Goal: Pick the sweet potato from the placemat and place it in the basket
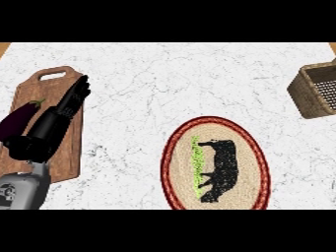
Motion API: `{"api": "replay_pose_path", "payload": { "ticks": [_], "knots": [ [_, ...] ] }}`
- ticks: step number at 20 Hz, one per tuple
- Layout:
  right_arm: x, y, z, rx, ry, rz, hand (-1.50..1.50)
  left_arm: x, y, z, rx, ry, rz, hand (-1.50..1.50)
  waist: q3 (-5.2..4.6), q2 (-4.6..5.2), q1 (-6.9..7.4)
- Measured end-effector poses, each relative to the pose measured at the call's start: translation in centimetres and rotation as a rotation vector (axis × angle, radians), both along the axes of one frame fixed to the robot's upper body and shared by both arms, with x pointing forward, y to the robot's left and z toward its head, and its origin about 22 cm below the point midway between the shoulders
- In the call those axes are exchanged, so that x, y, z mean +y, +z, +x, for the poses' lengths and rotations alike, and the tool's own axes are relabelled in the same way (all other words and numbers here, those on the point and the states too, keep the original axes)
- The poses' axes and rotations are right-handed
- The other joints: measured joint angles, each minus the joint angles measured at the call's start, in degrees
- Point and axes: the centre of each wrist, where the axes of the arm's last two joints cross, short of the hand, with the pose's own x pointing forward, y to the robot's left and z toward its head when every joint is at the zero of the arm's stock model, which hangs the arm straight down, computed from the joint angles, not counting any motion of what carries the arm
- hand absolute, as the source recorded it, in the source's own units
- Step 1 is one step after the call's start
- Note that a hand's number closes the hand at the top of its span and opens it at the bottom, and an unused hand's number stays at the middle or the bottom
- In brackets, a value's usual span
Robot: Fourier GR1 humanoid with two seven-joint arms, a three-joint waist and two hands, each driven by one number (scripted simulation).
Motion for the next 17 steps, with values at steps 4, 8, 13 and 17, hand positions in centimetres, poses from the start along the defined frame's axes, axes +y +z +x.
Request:
{"api": "replay_pose_path", "payload": {
  "ticks": [4,8,13,17],
  "knots": [
    [0.4,0.8,1.0,-0.022,0.01,-0.016,-1.5,0.0,-0.1,0.0,-0.001,-0.002,0.001,0.0,-0.01,-0.02,-0.06],
    [-0.1,1.5,1.1,-0.056,0.04,0.006,-1.5,-0.1,0.1,0.1,-0.002,-0.004,0.002,0.0,0.0,-0.03,-0.13],
    [-1.4,2.7,0.5,-0.074,0.064,0.13,-1.5,-0.6,0.2,-0.1,0.002,-0.008,-0.005,0.0,0.01,-0.04,-0.18],
    [-2.9,3.9,-0.7,-0.06,0.034,0.258,-1.5,-0.5,0.4,0.1,0.002,-0.006,-0.005,0.0,0.01,0.11,0.06]
  ]
}}
